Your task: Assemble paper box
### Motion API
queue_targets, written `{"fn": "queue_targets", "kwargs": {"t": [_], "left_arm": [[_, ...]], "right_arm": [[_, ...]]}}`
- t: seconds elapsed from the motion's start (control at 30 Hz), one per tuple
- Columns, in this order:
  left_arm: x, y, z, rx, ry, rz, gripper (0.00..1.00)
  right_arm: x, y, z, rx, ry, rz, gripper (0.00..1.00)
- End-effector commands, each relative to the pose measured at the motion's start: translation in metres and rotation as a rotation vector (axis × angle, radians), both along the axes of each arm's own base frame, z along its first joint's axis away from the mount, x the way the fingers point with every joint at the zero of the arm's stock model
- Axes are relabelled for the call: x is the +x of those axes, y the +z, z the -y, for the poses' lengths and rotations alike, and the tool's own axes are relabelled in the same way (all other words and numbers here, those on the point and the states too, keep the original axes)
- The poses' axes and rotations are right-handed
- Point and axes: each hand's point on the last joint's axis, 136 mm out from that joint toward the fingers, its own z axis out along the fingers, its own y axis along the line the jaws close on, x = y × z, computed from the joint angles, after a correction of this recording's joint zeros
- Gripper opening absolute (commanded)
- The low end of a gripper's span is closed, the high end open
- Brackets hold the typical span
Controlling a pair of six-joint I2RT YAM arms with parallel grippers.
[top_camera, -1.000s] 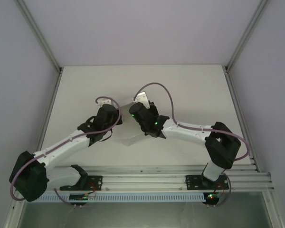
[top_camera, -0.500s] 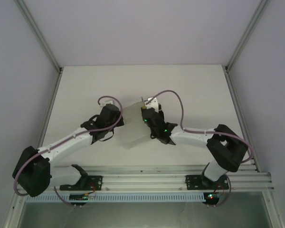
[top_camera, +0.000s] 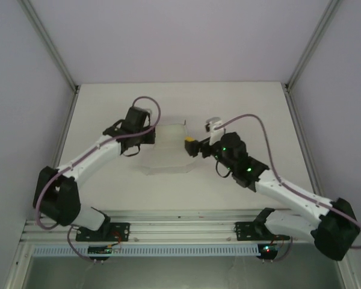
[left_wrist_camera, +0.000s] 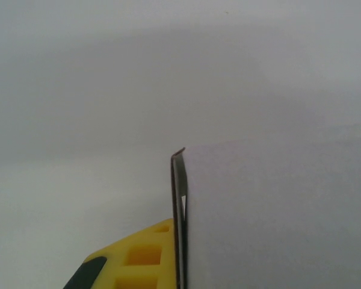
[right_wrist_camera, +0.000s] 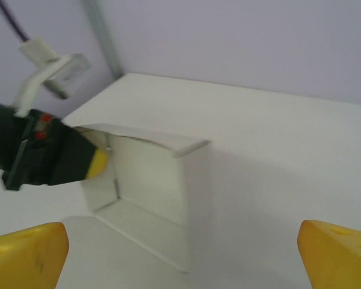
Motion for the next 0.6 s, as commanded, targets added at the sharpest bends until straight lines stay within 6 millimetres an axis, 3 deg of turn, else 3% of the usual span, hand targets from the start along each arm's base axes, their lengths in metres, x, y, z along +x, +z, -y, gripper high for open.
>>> {"fn": "queue_targets", "kwargs": {"t": [0.0,0.07,0.2,0.33,0.57], "left_arm": [[-0.031,-0.015,0.003,0.241,-0.415,-0.129,0.00],[-0.040,-0.021,0.001,0.397,-0.613,-0.144,0.00],[-0.023,-0.011,-0.001,0.692,-0.799,-0.076,0.00],[-0.011,-0.010,0.020,0.817,-0.952,-0.074,0.00],[0.007,-0.052,0.059,1.105,-1.161,-0.191,0.00]], "right_arm": [[-0.011,-0.046,0.067,0.003,-0.242,-0.345,0.99],[-0.019,-0.058,0.094,0.003,-0.292,-0.423,0.99],[-0.036,-0.072,0.126,0.000,-0.361,-0.465,0.99],[-0.047,-0.079,0.138,0.039,-0.378,-0.475,0.99],[-0.050,-0.084,0.150,0.049,-0.403,-0.486,0.99]]}}
